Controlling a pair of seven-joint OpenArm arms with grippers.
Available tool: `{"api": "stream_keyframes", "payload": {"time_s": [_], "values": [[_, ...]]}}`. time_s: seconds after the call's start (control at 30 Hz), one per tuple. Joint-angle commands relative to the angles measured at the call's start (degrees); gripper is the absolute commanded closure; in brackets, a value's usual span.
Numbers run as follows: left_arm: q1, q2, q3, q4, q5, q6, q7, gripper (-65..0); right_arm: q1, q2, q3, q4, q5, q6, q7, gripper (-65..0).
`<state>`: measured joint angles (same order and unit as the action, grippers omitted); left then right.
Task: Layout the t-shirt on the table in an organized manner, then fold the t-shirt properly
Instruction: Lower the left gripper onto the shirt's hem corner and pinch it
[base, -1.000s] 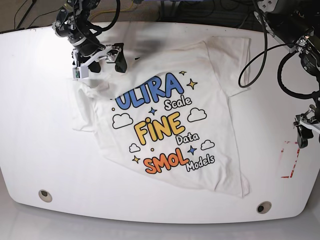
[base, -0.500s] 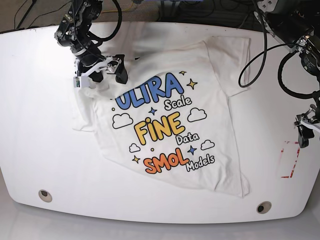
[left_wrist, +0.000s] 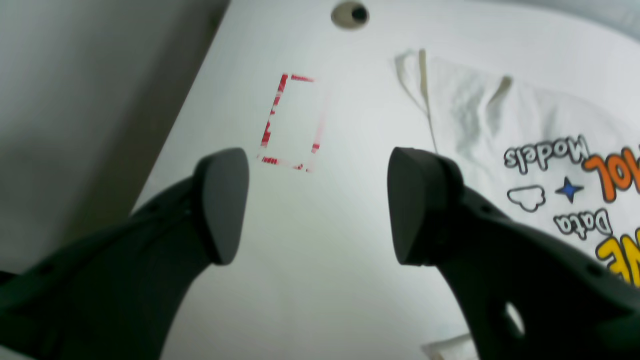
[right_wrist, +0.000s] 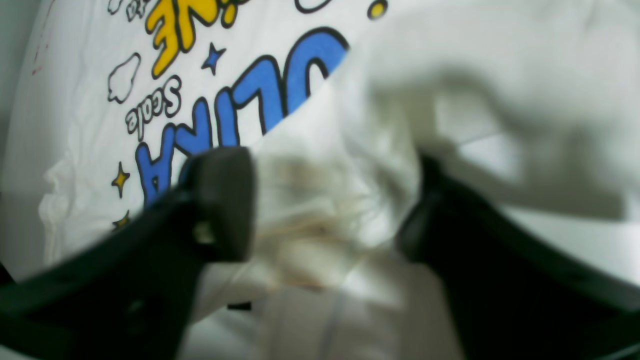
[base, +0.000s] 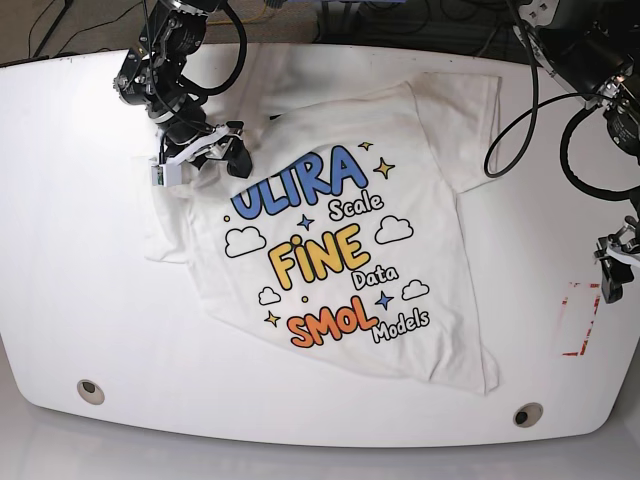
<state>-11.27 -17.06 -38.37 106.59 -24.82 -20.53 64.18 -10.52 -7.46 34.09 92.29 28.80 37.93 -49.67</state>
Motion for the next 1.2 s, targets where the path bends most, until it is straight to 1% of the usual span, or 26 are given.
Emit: {"api": "stream_keyframes", "payload": {"time_s": [0.0, 0.1, 0.13, 0.23, 0.33, 0.43, 0.57, 0.73, 0.93, 1.0, 1.17], "values": [[-1.0, -0.92, 0.08, -2.54, -0.37, 0.1, -3.22, -41.3, 0.72, 0.12, -0.02, -0.55, -0.01, 0.0, -0.57, -28.9], [-2.49, -1.09, 0.17, -6.85, -0.37, 0.1, -5.77, -41.3, 1.34, 0.12, -0.02, -0.99, -0.09, -0.26, -0.57, -20.1], [-3.02, -1.36, 0.26, -7.99, -0.37, 0.1, -6.29, -41.3, 1.51, 0.21, -0.02, -0.99, -0.09, -0.35, -0.57, -18.2], [-4.43, -2.24, 2.28, -12.56, -0.19, 0.1, -8.31, -41.3, 1.6, 0.74, -0.02, -0.82, -0.09, -0.44, -0.57, -10.6], [-6.01, -3.29, 5.45, -17.22, 1.48, 0.1, -11.04, -41.4, 1.51, 1.27, -0.11, -0.82, -0.09, -0.44, -0.92, -0.6], [-7.94, -3.38, 8.08, -21.44, 3.15, 0.1, -13.06, -41.4, 1.51, 1.71, -0.11, -0.73, -0.09, -0.44, -2.42, 0.0], [-10.4, -3.2, 10.63, -27.07, 4.64, -0.08, -15.44, -41.4, 1.43, 3.29, -0.11, 0.41, -0.01, -0.17, -4.7, 0.0], [-12.95, -2.76, 11.78, -34.45, 4.64, -0.08, -18.6, -41.4, 0.11, 4.17, -0.02, 3.49, 0.35, -0.09, -5.76, 0.0], [-15.85, -0.92, 13.27, -44.65, 4.64, -0.17, -22.47, -41.4, -1.48, 4.69, -0.02, 8.5, 0.43, -0.09, -6.02, 0.0], [-16.64, -0.65, 14.68, -47.73, 4.55, -0.17, -24.05, -41.4, -2.0, 4.69, -0.02, 10.43, 0.43, -0.09, -6.73, 0.0], [-17.79, 1.37, 18.46, -53.79, 4.47, -0.17, -28.53, -41.4, -2.53, 5.4, -0.11, 14.65, 0.43, 0.0, -10.24, 0.0]]}}
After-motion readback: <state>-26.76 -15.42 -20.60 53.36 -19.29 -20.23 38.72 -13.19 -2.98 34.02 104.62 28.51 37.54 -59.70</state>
